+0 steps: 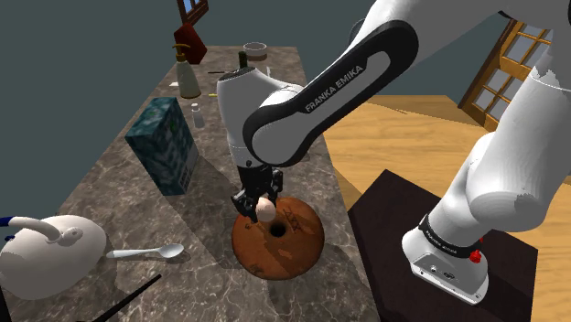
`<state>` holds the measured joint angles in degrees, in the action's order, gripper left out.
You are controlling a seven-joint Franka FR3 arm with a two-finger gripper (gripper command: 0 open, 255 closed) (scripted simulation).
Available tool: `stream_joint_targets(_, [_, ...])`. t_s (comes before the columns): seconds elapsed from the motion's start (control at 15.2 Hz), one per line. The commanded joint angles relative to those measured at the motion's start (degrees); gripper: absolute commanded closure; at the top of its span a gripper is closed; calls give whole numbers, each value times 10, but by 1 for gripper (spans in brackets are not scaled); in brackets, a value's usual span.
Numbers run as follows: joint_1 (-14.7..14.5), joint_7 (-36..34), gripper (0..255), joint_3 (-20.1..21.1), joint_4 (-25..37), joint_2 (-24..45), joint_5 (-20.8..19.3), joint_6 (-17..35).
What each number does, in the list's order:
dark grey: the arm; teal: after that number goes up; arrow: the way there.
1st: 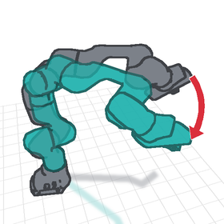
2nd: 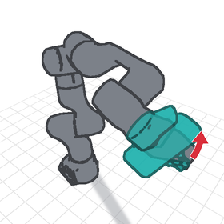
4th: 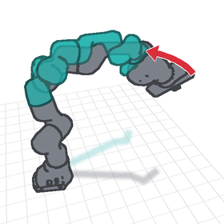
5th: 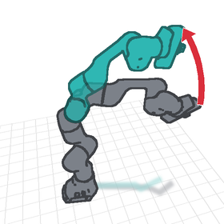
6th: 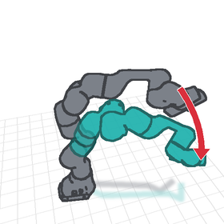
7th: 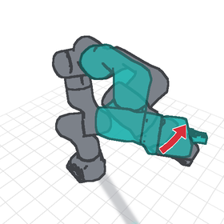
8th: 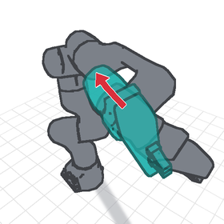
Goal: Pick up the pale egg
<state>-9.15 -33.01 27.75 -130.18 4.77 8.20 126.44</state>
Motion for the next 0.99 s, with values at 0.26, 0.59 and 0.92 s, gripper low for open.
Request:
stream_joint_targets(0.26, [2,4,255,0,11,-22,9,-32])
stream_joint_targets(0.59, [4,7,255,-1,27,-47,18,-70])
stream_joint_targets(0.92, [5,9,255,-3,46,-68,25,-109])
